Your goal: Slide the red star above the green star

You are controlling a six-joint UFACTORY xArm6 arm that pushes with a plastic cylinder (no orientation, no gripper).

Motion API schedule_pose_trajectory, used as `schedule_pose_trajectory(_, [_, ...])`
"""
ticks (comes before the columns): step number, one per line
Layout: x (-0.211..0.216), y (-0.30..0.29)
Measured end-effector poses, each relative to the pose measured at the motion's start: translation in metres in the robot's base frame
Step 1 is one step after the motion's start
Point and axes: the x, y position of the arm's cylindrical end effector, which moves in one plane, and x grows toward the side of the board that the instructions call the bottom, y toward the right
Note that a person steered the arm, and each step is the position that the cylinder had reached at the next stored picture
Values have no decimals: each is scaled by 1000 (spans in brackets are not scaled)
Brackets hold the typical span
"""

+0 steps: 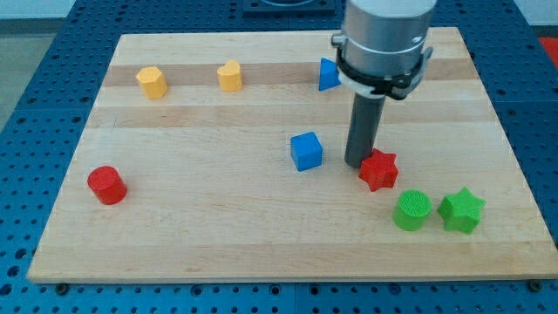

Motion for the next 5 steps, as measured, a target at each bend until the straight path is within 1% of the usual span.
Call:
schedule_pose_trajectory(1, [0,-19])
schedule_pose_trajectory(2, [12,-53])
schedule_pose_trajectory(3, [16,-33])
schedule_pose_trajectory(5, [16,62])
